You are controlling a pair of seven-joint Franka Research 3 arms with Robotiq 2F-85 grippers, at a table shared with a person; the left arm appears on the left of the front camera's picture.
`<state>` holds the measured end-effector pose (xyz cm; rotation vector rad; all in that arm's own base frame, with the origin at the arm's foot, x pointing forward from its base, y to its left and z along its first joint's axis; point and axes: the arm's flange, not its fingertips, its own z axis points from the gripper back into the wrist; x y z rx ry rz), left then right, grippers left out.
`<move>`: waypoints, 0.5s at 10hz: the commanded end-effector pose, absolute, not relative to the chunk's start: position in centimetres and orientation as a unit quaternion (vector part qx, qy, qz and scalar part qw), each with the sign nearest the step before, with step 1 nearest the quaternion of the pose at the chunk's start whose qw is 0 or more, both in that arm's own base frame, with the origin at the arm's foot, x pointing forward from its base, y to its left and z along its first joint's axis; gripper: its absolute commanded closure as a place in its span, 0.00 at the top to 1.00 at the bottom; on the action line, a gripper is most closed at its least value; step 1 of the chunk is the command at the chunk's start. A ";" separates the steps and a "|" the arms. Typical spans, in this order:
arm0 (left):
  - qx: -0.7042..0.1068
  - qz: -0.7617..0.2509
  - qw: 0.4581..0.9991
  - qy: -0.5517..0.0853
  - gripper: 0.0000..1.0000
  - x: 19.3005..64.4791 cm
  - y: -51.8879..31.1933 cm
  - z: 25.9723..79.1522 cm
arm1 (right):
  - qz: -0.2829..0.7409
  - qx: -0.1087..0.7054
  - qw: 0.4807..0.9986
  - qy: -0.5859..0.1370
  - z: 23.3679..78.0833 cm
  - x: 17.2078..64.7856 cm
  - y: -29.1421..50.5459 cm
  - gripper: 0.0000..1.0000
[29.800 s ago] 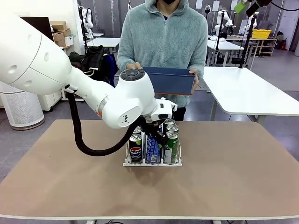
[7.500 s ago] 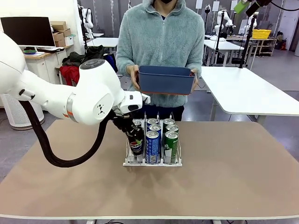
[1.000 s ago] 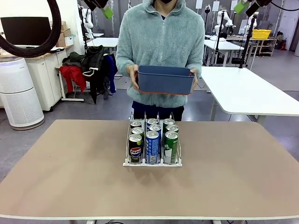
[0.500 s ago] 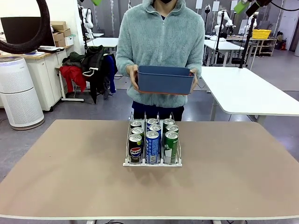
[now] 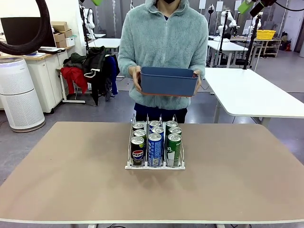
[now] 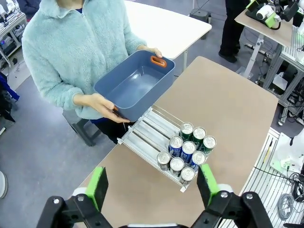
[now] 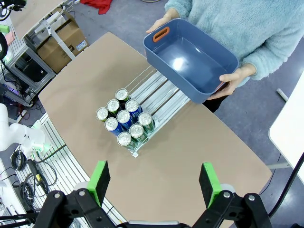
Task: Fill the beverage cans into the dispenser.
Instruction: Place the picked Pepsi coke in the line of the Automatic Can Dispenser with the same cans.
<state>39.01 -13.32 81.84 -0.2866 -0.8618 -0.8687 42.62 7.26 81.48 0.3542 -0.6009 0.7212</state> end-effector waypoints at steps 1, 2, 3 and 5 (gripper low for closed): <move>-0.134 -0.406 0.809 -0.403 1.00 38.9 -13.1 81.8 | 0.348 0.173 0.875 -0.288 81.4 42.4 7.3 1.00; -0.134 -0.406 0.809 -0.403 1.00 38.9 -13.1 81.8 | 0.348 0.173 0.875 -0.288 81.4 42.4 7.3 1.00; -0.134 -0.406 0.809 -0.403 1.00 38.9 -13.1 81.8 | 0.348 0.173 0.875 -0.288 81.4 42.4 7.3 1.00; -0.134 -0.406 0.809 -0.403 1.00 38.9 -13.1 81.8 | 0.348 0.173 0.875 -0.288 81.4 42.4 7.3 1.00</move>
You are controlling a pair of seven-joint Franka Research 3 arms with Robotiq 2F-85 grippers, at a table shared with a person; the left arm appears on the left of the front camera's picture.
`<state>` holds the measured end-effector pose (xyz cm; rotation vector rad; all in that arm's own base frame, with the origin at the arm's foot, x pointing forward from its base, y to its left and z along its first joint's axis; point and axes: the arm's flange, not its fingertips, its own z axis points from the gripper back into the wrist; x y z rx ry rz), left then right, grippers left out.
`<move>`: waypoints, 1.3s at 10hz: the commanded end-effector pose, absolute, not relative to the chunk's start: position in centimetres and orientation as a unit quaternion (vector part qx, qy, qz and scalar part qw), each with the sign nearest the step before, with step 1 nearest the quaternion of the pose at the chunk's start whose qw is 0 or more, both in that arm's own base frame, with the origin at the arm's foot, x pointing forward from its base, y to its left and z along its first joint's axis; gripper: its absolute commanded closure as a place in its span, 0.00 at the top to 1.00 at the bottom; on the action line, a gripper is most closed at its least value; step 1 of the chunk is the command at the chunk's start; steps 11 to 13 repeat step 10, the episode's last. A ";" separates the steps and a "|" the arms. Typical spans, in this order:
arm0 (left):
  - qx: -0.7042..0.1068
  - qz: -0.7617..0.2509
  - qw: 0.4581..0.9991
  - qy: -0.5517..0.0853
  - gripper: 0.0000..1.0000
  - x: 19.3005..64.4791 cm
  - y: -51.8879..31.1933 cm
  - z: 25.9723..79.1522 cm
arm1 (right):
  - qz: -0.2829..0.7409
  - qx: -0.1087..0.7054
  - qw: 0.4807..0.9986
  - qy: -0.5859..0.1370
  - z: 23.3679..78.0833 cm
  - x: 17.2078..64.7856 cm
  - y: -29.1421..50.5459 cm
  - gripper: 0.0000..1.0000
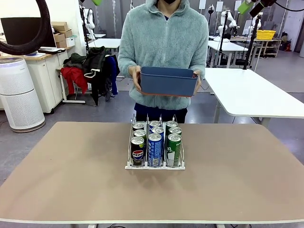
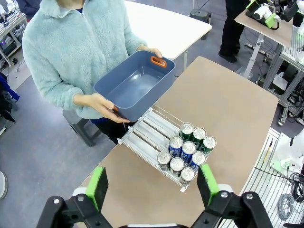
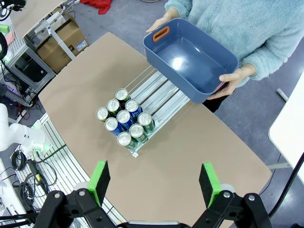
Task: Fill the beverage cans into the dispenser.
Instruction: Place the picked Pepsi coke in the line of the Automatic Can Dispenser with the same cans.
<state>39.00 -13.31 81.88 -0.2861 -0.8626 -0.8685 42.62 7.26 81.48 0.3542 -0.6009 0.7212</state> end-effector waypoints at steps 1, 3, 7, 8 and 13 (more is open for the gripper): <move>-0.134 -0.406 0.809 -0.403 1.00 38.9 -13.1 81.8 | 0.348 0.173 0.875 -0.288 81.4 42.4 7.3 1.00; -0.134 -0.406 0.809 -0.403 1.00 38.9 -13.1 81.8 | 0.348 0.173 0.875 -0.288 81.4 42.4 7.3 1.00; -0.134 -0.406 0.809 -0.403 1.00 38.9 -13.1 81.8 | 0.348 0.173 0.875 -0.288 81.4 42.4 7.3 1.00; -0.134 -0.406 0.809 -0.403 1.00 38.9 -13.1 81.8 | 0.348 0.173 0.875 -0.288 81.4 42.4 7.3 1.00; -0.134 -0.406 0.809 -0.403 1.00 38.9 -13.1 81.8 | 0.348 0.173 0.875 -0.288 81.4 42.4 7.3 1.00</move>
